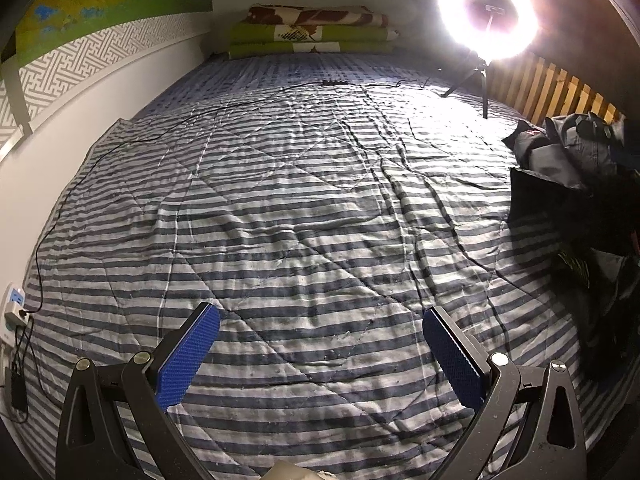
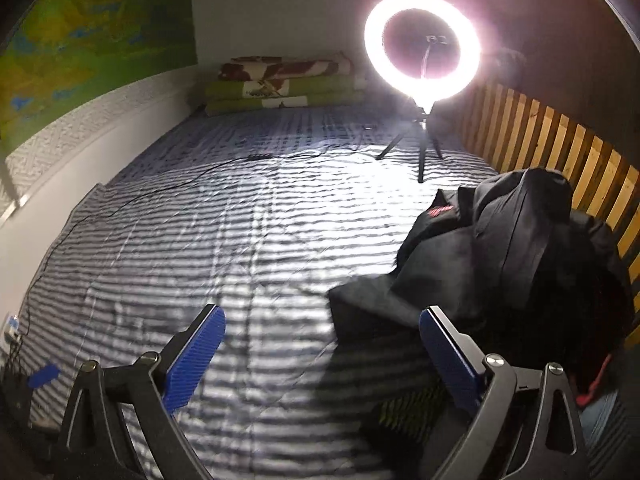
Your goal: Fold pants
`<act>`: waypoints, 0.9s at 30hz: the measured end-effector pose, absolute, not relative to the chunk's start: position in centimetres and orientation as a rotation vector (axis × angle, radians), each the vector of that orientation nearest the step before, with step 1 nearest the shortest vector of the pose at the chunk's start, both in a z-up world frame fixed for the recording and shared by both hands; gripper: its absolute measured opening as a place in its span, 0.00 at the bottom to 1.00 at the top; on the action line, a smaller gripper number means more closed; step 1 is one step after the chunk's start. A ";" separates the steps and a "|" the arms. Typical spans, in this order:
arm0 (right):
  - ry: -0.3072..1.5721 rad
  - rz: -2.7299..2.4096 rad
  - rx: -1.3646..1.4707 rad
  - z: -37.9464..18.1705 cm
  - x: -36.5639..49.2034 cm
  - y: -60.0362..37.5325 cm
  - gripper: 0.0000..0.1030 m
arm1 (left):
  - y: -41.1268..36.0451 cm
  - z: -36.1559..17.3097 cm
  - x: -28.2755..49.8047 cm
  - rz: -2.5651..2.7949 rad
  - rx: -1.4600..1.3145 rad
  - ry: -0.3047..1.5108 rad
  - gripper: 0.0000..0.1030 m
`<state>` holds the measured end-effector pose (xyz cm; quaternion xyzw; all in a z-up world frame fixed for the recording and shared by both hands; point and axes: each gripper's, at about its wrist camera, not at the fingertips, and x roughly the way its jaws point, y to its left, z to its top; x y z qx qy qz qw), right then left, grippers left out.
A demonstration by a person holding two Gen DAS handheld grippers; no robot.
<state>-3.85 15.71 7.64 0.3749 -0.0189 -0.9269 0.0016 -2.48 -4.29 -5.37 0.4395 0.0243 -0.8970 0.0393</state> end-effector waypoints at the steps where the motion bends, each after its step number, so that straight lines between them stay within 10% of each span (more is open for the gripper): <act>1: -0.060 -2.917 1.189 7.8 -4.8 16.4 0.92 | -4.3 -5.4 -2.6 -2.748 1.348 0.077 1.00; 27: 0.037 -2.935 1.852 -2.5 -26.0 26.3 0.77 | -4.3 -9.4 -7.5 -2.673 1.392 0.043 1.00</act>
